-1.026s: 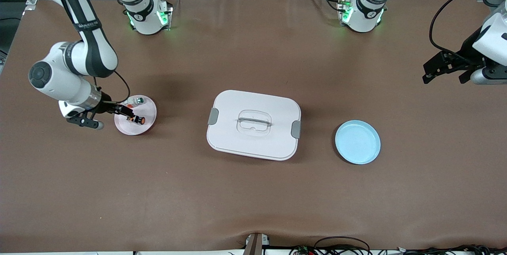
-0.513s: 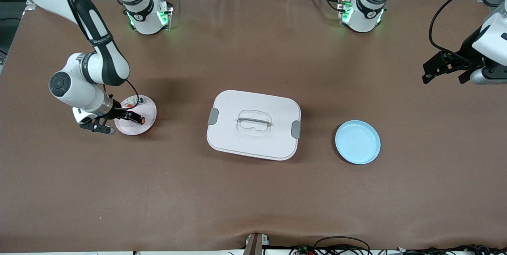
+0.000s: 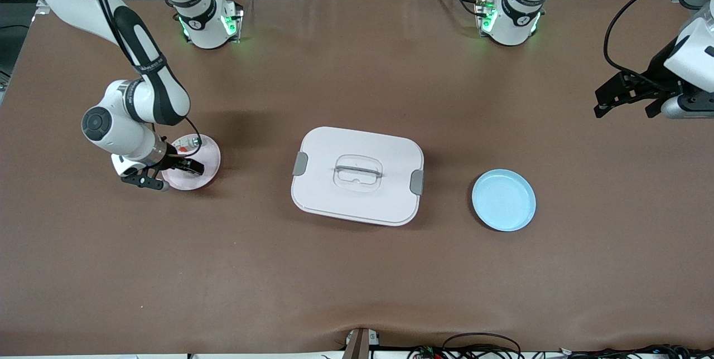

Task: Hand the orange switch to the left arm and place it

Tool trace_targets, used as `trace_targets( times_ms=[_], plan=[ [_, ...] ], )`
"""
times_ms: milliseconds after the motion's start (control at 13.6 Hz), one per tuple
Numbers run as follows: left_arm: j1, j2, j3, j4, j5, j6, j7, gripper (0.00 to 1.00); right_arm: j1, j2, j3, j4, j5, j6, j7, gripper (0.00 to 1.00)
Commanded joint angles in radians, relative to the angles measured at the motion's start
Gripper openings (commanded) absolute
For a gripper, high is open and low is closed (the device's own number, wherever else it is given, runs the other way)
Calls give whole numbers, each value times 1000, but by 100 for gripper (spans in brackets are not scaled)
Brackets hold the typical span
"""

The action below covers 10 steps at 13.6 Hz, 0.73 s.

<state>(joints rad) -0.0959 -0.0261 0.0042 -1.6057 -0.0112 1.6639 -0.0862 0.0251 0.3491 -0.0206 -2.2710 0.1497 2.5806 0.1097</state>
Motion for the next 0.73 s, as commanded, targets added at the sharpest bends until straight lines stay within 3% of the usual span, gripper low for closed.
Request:
trace_targets(
  times_ms=[0,659],
  plan=[
    [-1,5,-6,32,-3,-26,-4,100,1,10,-1,-5,-2,15,-1,100],
    [-4,0,-19,38,-4,-36,-6,100,-2,25,-1,-12,-2,27,-1,97]
  ],
)
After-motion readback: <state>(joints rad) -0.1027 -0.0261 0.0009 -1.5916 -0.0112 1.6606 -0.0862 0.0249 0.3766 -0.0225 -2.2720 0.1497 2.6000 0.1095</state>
